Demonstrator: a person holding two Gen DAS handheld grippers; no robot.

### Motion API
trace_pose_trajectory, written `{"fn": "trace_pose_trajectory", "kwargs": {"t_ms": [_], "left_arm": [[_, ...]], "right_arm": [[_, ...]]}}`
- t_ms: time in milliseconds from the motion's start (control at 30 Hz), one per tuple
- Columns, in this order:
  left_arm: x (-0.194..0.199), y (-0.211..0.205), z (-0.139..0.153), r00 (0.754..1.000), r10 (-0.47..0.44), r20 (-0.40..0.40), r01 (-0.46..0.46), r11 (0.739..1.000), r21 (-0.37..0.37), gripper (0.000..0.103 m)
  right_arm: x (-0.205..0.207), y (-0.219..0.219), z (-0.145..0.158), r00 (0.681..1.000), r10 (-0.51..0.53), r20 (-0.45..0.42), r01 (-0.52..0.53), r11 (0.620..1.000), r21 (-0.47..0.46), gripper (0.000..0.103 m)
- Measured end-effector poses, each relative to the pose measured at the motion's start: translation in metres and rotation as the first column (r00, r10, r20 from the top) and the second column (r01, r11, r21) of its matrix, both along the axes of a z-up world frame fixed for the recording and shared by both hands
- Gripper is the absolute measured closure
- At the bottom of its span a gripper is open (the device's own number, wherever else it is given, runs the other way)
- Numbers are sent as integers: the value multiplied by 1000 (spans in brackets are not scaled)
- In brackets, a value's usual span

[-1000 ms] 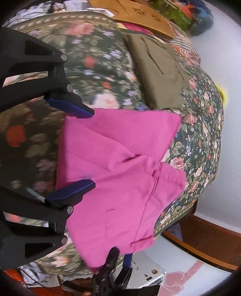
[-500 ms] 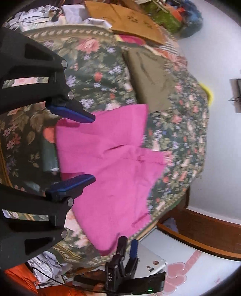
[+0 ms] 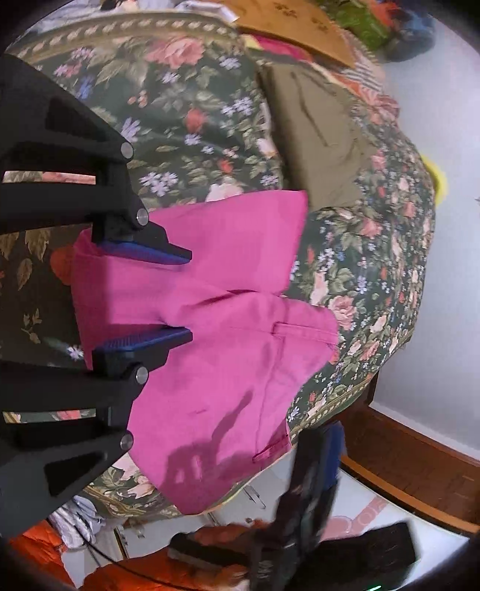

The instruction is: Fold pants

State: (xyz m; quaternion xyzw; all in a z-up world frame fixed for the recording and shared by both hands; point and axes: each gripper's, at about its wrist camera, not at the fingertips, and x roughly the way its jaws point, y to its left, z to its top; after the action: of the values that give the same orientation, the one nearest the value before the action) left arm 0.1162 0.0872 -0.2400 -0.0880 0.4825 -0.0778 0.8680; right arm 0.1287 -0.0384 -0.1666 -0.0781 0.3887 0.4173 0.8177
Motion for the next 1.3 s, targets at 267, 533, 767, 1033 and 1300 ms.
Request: {"fn": "trace_pose_trajectory", "kwargs": {"t_ms": [267,533,767,1033,1300], "left_arm": [[-10,10,-7,1000,-21,19,23,997,-73,67],[-20,18,-8,999,-20,34,22,996,-86,67],[-27,20,-16,1000,-20,5,20,996,-82,83],[-31,26,-26,1000,15,-20,-17,994,-112,83],[-40,33,-32,998,59,-30,-62,988,-140,83]], "right_arm": [[23,71,-20,981,172,-89,-179,982,-66,64],[23,84,-30,970,217,-113,-227,969,-92,88],[23,86,-28,974,217,-66,-223,970,-100,90],[16,96,-31,973,227,35,-218,960,-178,92],[19,93,-28,975,210,73,-193,963,-189,93]]}}
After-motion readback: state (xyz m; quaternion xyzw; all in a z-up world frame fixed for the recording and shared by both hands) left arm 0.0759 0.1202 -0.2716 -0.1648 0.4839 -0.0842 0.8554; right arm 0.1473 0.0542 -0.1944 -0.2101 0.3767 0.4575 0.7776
